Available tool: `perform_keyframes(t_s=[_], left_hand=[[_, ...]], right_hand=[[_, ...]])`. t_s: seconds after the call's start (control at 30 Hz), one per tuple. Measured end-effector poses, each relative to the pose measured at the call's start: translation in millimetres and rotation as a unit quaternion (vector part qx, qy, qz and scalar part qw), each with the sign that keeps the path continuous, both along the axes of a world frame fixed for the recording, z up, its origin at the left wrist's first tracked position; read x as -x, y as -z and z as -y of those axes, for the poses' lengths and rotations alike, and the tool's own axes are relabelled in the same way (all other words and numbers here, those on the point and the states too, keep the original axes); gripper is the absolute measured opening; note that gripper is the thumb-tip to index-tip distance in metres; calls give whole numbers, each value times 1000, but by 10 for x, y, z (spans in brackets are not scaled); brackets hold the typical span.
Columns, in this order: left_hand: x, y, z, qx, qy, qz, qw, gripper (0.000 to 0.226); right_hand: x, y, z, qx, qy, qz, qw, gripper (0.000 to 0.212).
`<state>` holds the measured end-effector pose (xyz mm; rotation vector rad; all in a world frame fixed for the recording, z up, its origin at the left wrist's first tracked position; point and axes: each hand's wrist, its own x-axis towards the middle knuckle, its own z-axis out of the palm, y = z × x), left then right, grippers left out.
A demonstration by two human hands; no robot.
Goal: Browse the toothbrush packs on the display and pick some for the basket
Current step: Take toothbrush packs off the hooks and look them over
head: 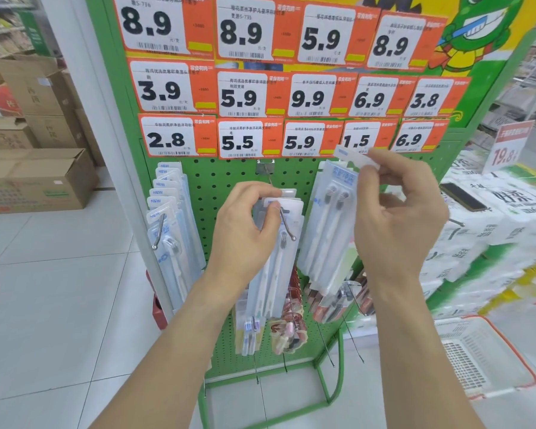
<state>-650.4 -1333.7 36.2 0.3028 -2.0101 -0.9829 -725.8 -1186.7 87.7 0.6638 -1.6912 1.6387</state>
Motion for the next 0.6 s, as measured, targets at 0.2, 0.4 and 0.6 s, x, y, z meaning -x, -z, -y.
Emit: perform_keyframes(t_s=[0.2,0.4,0.6], left_hand=[[-86,-48,-60,-23,-22,-26,999,30],[-627,96,-628,18,-61,-127,990,20],[-900,552,-854,-164,87,64,981,32]], right_hand=[[-250,219,-213,3,-32,23,999,23],[-489,535,-375,14,-74,103,992,22],[-690,814,-442,27,-123,221,967,24]])
